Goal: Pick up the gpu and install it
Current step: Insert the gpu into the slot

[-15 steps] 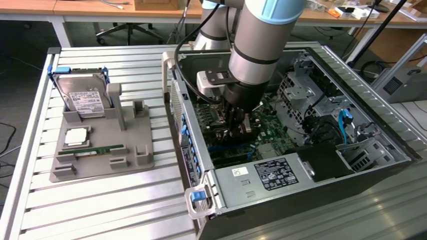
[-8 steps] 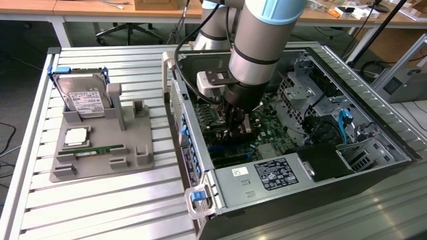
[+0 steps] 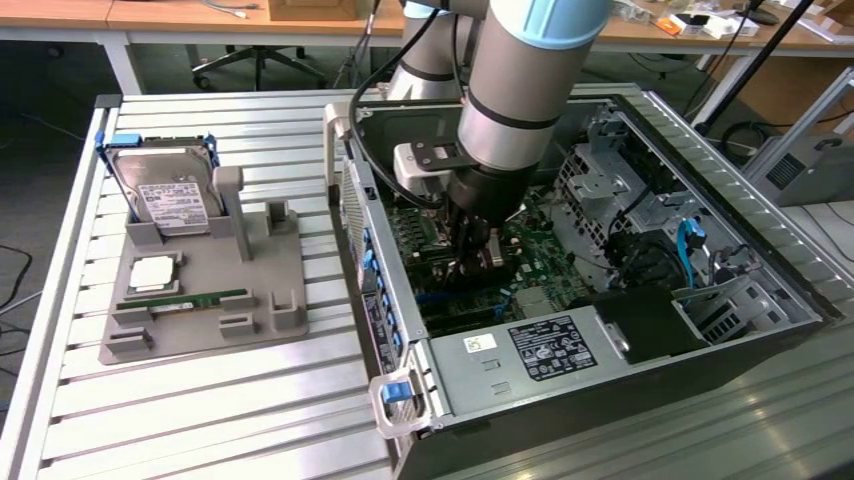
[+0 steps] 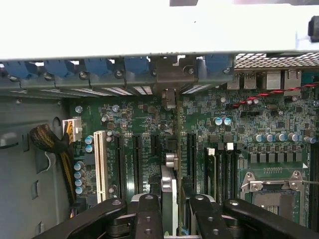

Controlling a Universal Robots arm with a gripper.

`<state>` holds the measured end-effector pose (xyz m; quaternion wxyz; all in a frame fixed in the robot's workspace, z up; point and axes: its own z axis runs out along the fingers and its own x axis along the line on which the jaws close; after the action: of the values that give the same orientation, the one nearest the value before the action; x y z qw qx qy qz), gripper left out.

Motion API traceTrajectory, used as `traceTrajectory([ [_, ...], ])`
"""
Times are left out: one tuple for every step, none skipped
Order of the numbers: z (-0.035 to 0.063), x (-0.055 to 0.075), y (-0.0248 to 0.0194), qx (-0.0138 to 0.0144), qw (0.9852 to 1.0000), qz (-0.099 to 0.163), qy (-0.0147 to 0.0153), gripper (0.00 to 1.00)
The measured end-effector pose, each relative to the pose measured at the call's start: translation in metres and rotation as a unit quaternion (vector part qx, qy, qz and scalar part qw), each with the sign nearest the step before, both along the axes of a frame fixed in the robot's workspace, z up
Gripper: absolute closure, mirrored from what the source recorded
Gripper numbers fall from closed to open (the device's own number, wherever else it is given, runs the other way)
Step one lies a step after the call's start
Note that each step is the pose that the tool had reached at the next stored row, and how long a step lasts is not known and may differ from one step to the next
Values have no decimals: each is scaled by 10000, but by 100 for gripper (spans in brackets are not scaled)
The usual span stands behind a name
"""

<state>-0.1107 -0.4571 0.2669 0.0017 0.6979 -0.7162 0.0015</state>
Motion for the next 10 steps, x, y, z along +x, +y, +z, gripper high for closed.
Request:
traceTrajectory([
  [0,0,5,-1,10000,0,0,73],
  [-2,0,10,-2,10000,0,1,73],
  [-4,0,22,-2,10000,0,1,73],
  [-6,0,35,-2,10000,0,1,73],
  [-8,0,38,-2,10000,1,1,73],
  [-11,1,40,-3,10000,1,1,73],
  [-13,0,40,-3,10000,1,1,73],
  [-15,0,40,-4,10000,1,1,73],
  [-15,0,40,-4,10000,0,1,73],
  [-16,0,40,-3,10000,1,1,73],
])
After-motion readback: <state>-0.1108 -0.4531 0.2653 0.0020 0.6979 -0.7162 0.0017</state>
